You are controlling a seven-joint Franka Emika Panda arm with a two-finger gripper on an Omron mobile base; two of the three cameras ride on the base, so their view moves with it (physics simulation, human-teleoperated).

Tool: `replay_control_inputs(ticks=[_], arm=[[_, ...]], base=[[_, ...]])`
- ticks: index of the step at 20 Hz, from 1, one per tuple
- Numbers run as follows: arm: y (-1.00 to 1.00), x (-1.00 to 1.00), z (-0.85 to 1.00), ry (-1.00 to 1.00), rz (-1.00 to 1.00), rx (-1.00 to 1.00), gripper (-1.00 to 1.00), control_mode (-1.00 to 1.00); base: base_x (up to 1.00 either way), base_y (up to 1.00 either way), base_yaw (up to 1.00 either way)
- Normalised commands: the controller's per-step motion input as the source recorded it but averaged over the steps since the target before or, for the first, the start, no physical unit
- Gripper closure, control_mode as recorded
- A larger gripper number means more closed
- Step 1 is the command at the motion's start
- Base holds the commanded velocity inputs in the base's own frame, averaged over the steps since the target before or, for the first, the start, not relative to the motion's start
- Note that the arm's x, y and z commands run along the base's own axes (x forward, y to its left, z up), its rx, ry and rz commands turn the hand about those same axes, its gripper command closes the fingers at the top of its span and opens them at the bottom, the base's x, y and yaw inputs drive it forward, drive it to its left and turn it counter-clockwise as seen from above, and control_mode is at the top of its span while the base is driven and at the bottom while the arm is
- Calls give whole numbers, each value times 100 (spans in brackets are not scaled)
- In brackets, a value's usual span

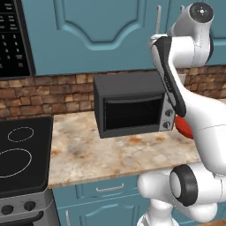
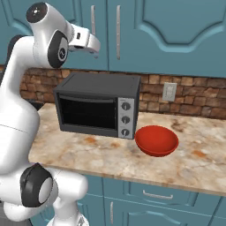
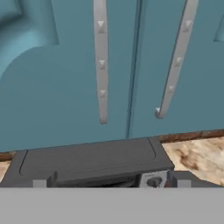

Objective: Open the cabinet and setup a tea strainer by placing it in the bowl upright.

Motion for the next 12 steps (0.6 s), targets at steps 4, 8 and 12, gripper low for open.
replay_control_inputs(ticks=[4,8,12], arm=[[0,43,-3,0,4,0,-100,-100],[0,61,0,-1,3,0,-100,-100],[0,61,0,0,1,0,-100,-100]], base=[[0,0,0],[0,0,0],[0,0,0]])
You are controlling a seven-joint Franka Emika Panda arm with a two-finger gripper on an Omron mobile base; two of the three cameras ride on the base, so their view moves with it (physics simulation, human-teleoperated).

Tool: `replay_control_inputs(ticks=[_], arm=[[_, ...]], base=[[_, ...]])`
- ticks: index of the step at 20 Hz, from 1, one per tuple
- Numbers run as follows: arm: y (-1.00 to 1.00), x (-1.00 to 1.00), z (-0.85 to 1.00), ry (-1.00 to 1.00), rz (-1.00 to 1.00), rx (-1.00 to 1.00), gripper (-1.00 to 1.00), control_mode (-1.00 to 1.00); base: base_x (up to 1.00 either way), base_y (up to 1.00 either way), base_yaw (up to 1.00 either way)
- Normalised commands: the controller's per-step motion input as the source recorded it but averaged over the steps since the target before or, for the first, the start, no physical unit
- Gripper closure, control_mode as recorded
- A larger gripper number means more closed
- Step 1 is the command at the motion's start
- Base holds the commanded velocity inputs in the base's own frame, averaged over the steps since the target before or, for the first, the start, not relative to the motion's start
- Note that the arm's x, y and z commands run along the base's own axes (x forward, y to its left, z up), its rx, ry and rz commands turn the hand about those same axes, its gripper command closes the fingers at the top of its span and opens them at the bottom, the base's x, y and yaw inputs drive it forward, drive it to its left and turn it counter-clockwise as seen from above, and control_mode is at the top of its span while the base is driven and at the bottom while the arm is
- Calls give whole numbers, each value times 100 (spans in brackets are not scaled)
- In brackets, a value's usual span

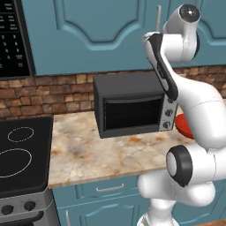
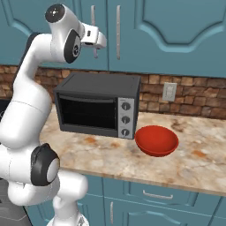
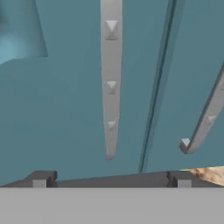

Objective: Open the cabinet and setup a tea strainer by placing it in the bowl upright.

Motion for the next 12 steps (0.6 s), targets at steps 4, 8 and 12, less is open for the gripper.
replay_control_inputs(ticks=[4,8,12], arm=[[0,56,0,0,0,0,-100,-100],[-2,44,0,0,0,0,-100,-100],[-14,37,-7,0,0,0,-100,-100]], base=[[0,0,0],[0,0,0],[0,0,0]])
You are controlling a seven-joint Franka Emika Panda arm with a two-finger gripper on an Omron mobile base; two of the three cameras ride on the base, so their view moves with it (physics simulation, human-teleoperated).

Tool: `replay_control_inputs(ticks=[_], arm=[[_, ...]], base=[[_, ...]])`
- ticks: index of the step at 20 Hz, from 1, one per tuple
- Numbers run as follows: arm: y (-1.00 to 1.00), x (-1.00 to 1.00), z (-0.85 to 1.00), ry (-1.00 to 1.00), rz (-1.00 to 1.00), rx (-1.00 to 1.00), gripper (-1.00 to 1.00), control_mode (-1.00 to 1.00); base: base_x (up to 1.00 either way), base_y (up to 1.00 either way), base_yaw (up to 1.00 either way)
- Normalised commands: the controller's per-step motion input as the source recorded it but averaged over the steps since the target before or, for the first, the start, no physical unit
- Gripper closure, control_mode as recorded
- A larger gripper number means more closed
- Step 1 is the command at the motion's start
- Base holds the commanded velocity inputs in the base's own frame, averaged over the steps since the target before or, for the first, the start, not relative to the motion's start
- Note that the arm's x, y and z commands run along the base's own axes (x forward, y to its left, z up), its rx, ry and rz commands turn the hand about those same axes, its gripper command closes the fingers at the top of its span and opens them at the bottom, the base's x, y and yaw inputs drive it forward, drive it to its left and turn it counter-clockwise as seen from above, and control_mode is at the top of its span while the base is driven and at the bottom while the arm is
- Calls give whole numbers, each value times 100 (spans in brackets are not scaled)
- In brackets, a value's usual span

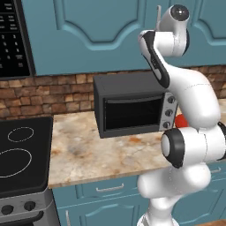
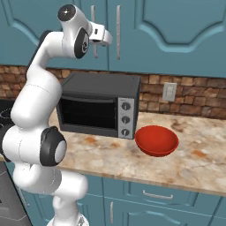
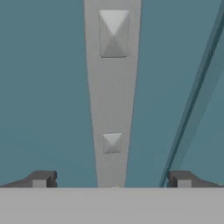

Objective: Open the cabinet and setup a tea strainer by placing it in the bowl upright.

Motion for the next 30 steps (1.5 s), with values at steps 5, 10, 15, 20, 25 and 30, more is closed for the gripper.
replay_control_inputs(ticks=[5,10,15,20,25,30], arm=[[-7,34,-12,-1,1,0,-100,-100],[0,32,-10,-2,0,0,-100,-100],[-4,31,-12,-3,4,0,100,-100],[0,15,-8,-8,2,0,100,-100],[0,12,-8,-13,0,0,100,-100],[-7,3,-20,-9,0,3,100,-100]], base=[[0,0,0],[0,0,0],[0,0,0],[0,0,0],[0,0,0],[0,0,0]])
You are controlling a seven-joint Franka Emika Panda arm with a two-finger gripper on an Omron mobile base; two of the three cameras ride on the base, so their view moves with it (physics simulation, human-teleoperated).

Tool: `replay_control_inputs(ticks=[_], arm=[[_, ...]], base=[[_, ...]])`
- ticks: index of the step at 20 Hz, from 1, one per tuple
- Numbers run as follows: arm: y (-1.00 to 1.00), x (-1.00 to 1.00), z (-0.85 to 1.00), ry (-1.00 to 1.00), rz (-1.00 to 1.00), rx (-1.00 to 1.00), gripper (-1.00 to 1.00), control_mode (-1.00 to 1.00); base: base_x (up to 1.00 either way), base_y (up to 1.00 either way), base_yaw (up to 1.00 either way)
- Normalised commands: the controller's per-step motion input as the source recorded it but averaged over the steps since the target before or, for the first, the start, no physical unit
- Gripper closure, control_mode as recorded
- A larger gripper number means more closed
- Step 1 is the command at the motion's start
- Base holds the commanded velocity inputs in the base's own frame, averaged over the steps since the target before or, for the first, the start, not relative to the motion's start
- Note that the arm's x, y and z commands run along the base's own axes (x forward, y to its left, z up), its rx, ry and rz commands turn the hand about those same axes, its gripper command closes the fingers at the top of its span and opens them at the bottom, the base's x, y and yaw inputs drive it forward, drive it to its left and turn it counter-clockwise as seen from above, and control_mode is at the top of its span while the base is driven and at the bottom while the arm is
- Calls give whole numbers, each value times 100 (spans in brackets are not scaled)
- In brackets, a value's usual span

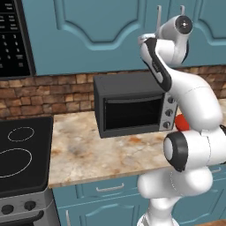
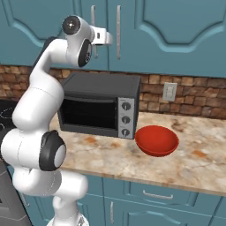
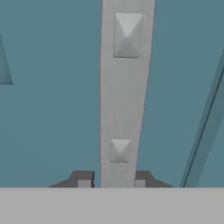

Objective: Open the cabinet and setup a tea strainer by placing it in the bowl upright.

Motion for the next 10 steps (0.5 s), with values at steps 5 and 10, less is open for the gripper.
replay_control_inputs(ticks=[5,10], arm=[[-4,1,-7,-6,0,1,100,-100],[0,-5,0,0,-3,0,100,-100]], base=[[0,0,0],[0,0,0]])
